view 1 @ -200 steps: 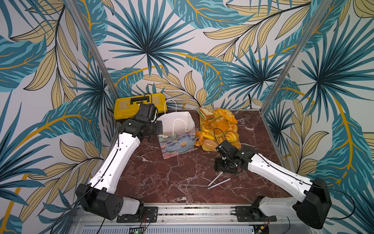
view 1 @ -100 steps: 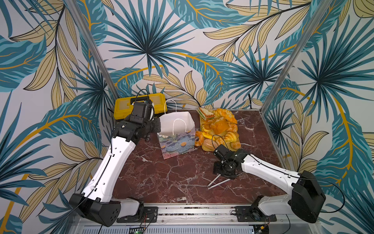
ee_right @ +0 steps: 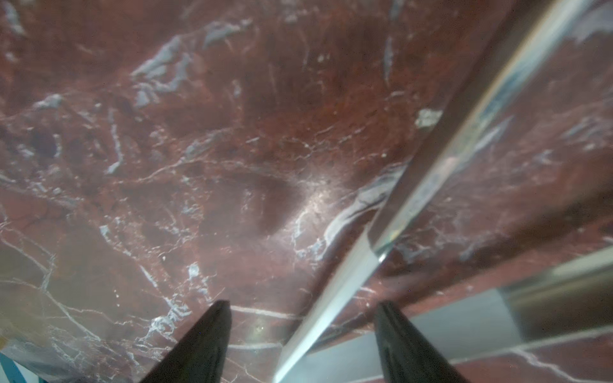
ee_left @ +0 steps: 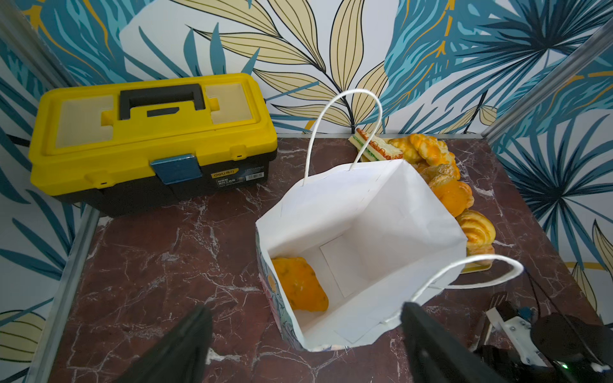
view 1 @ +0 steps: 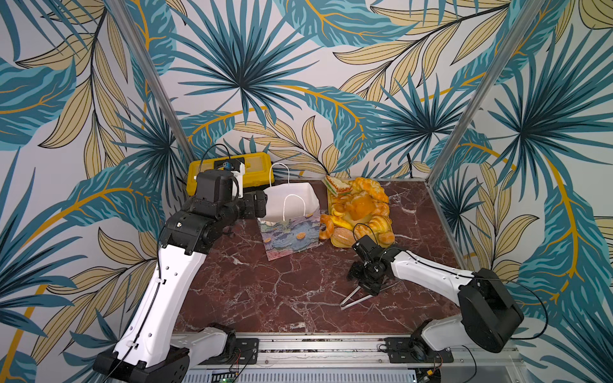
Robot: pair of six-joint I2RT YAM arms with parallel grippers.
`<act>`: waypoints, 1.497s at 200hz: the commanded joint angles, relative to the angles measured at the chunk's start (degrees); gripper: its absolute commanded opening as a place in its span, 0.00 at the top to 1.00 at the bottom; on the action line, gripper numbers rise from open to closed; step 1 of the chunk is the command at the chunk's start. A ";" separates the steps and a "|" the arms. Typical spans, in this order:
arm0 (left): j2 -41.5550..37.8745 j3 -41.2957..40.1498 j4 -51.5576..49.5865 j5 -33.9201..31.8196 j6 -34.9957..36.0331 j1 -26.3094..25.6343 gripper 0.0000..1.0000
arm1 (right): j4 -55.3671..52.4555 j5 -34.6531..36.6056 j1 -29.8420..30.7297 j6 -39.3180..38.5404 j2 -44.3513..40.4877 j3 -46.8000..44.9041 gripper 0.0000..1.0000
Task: Pack bread into a paper bag
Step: Pick up the clamp from the center of the board, then place the clamp on the plate.
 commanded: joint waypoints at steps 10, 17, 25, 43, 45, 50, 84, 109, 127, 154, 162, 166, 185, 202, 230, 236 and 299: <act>0.81 -0.83 3.50 5.90 0.87 -0.14 0.00 | 9.30 -5.90 -0.94 6.37 3.58 -3.42 0.33; 1.06 -0.78 3.81 6.73 0.89 -0.05 0.00 | 10.94 -6.87 -1.04 6.77 4.58 -3.97 0.38; 1.20 -0.74 4.24 7.93 0.86 -0.10 0.00 | 12.01 -7.90 -1.14 7.12 5.60 -4.37 0.47; 1.40 -0.35 4.92 9.86 0.77 -0.04 0.00 | 11.98 -8.79 -1.23 7.88 5.62 -5.46 0.71; 1.39 -0.27 4.96 9.91 0.80 -0.02 0.00 | 11.90 -8.84 -1.24 8.01 5.34 -5.66 0.74; 1.47 -0.07 4.93 9.93 0.71 -0.08 0.00 | 11.66 -8.70 -1.22 8.26 4.50 -6.08 0.79; 2.19 0.92 4.04 8.81 0.52 -0.03 0.00 | 2.71 -4.29 -1.23 8.01 -3.81 -6.15 1.00; 2.78 0.90 3.42 7.89 0.17 -0.05 0.00 | -4.47 0.13 -1.14 7.74 -9.86 -4.13 1.00; 3.05 1.35 2.70 7.74 0.54 -0.01 0.00 | -8.58 1.91 -0.70 4.64 -12.27 -0.64 1.00; 2.62 1.81 2.52 6.80 1.04 -0.03 0.00 | -17.36 7.08 -0.47 -9.36 -9.42 10.08 1.00; 2.57 2.05 2.35 6.67 1.14 -0.08 0.00 | -19.38 7.78 -0.44 -14.32 -7.10 13.80 1.00; 2.52 2.17 2.17 6.62 1.18 -0.01 0.00 | -21.19 8.45 -0.43 -16.25 -5.83 15.88 1.00; 2.39 2.68 1.42 6.26 1.13 -0.01 0.00 | -27.17 10.23 -0.30 -25.01 -0.07 24.20 1.00; 1.96 2.62 0.74 5.17 1.16 -0.08 0.00 | -30.80 11.53 -0.20 -30.77 3.64 28.24 1.00; 1.39 1.97 0.14 4.01 1.47 -0.01 0.00 | -35.62 17.26 0.07 -36.84 7.99 30.65 1.00; 1.43 1.72 0.14 3.92 1.37 -0.06 0.00 | -36.17 18.06 0.07 -37.66 8.69 30.74 1.00; 2.35 1.54 0.37 5.00 1.13 -0.05 0.00 | -35.36 24.14 0.06 -39.88 14.02 29.86 1.00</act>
